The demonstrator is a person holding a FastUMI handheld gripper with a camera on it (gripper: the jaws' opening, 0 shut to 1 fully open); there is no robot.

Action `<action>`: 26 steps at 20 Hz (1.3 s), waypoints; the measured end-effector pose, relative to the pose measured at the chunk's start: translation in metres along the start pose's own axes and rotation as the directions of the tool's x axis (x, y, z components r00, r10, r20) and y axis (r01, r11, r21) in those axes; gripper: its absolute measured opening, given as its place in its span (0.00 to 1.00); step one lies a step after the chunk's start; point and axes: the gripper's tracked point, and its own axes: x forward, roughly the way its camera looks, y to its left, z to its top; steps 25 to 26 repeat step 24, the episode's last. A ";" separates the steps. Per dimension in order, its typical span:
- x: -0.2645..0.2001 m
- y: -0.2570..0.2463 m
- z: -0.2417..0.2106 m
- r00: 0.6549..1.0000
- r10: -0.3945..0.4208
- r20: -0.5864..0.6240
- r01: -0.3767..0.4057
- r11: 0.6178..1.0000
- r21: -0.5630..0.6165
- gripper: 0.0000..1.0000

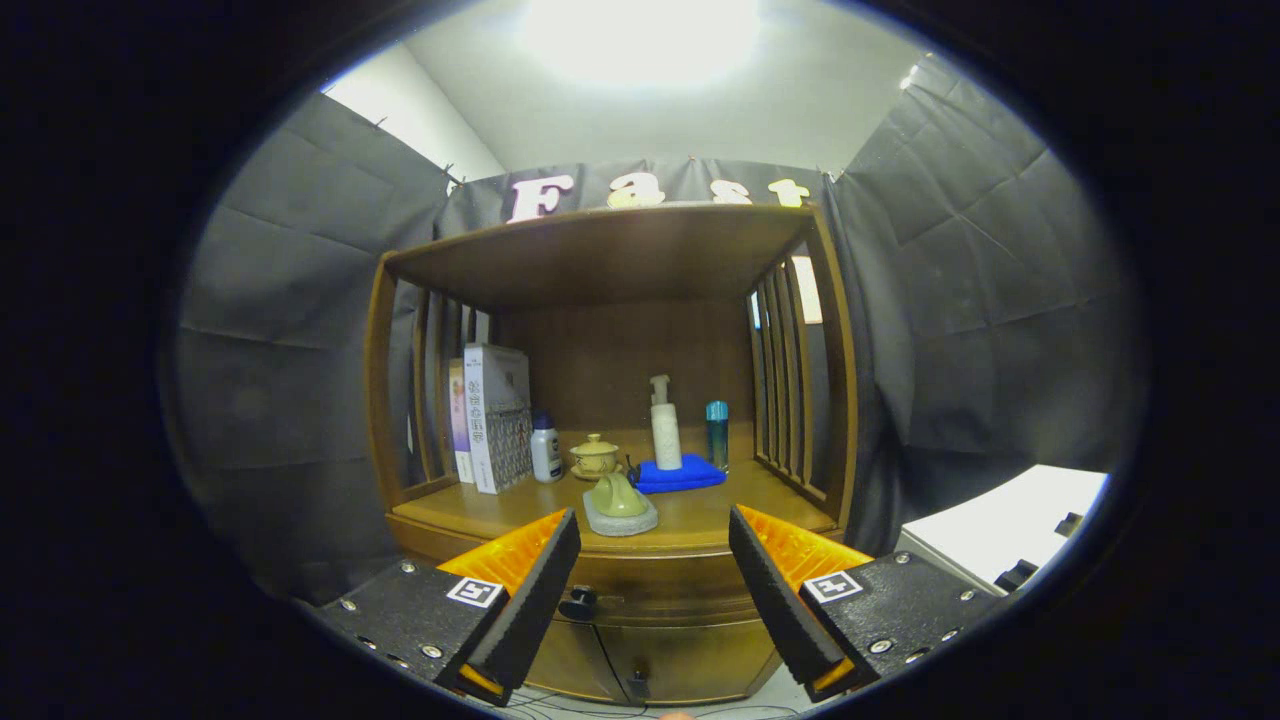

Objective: Pull open the drawer, take out the items inside it, and place them on the countertop above the cabinet.

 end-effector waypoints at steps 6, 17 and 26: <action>-0.046 -0.015 0.020 0.999 0.005 0.046 -0.005 1.000 0.017 0.93; -0.077 -0.017 -0.011 1.000 0.001 0.013 -0.001 1.000 -0.019 0.94; -0.081 -0.019 -0.025 1.000 -0.009 -0.008 0.009 1.000 0.004 0.93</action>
